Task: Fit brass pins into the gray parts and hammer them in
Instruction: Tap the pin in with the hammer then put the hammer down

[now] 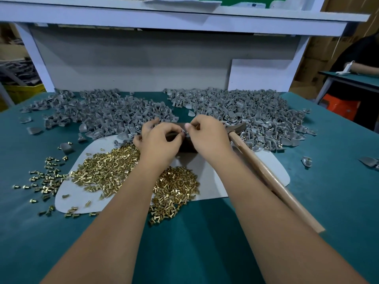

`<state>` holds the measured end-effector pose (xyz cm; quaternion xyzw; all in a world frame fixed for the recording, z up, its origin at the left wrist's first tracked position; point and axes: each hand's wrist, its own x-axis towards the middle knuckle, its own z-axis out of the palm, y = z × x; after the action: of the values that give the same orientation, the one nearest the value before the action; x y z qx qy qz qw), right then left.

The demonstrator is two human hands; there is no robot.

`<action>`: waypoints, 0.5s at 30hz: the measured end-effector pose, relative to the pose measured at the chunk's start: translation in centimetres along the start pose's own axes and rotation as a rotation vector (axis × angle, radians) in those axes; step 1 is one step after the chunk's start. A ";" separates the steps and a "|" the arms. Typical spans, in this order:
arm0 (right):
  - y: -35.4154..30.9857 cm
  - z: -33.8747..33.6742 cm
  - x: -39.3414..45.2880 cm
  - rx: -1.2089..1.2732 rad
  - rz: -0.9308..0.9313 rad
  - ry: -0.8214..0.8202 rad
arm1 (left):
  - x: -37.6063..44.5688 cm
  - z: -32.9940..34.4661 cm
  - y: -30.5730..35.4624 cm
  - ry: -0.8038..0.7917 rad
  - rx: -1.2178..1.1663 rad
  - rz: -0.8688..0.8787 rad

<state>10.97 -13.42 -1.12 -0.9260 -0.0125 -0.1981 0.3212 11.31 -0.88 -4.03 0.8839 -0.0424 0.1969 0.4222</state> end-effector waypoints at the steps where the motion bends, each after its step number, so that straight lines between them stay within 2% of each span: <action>1: 0.0 0.4 0.2 -0.026 0.005 0.015 | 0.1 0.0 0.0 0.006 0.000 0.004; 11: -0.1 2.2 0.1 -0.346 -0.230 0.151 | 0.1 0.1 -0.1 -0.005 -0.010 -0.009; 15: -0.1 2.7 0.1 -0.461 -0.244 0.129 | 0.1 0.1 -0.1 -0.013 -0.002 -0.025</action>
<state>11.99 -11.70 -2.97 -0.9518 -0.0582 -0.2914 0.0755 11.46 -0.86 -4.10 0.8851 -0.0343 0.1860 0.4252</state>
